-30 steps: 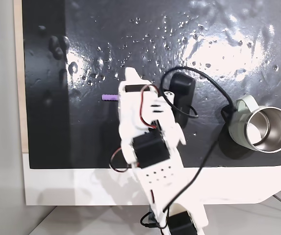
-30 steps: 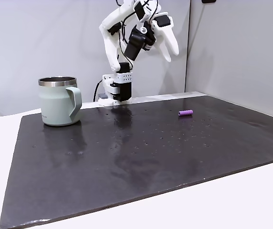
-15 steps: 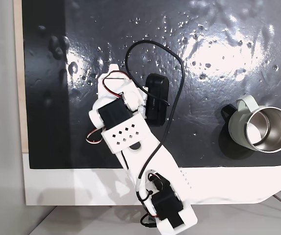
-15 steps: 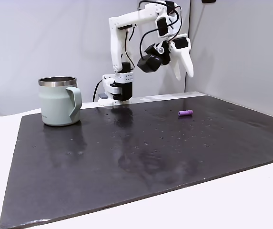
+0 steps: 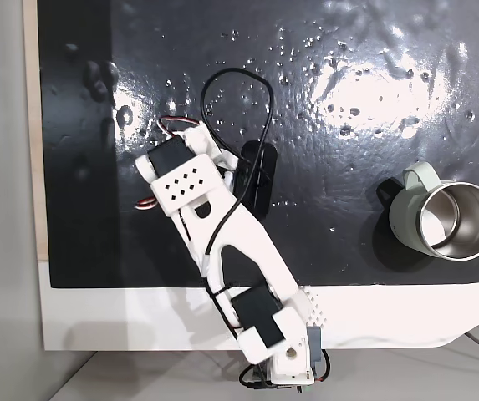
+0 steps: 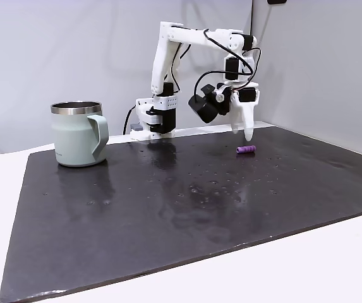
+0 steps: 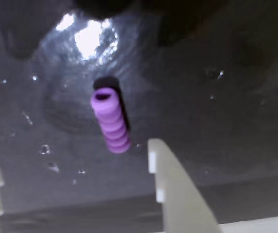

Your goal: Grasp a pengrip and put it in the cup.

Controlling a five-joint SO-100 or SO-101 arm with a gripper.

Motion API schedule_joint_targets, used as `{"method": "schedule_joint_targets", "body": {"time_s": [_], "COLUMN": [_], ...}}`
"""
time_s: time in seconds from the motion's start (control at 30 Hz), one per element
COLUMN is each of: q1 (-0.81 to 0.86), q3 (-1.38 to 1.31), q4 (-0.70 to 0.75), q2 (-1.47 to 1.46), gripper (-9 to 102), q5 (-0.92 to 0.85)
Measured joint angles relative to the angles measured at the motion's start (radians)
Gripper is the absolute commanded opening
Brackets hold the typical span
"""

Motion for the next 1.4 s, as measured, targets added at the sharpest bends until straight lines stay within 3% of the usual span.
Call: {"method": "schedule_joint_targets", "body": {"time_s": [0.5,1.0,1.23,1.4], "q1": [-0.054,-0.048,-0.041,-0.035], "q3": [-0.130,-0.166,-0.173,-0.173], "q4": [0.000,-0.002,0.006,0.040], "q2": [-0.213,-0.299,-0.295,-0.138], "gripper": [27,1,0,0], "q5": [0.023,0.040,0.035,-0.044]}}
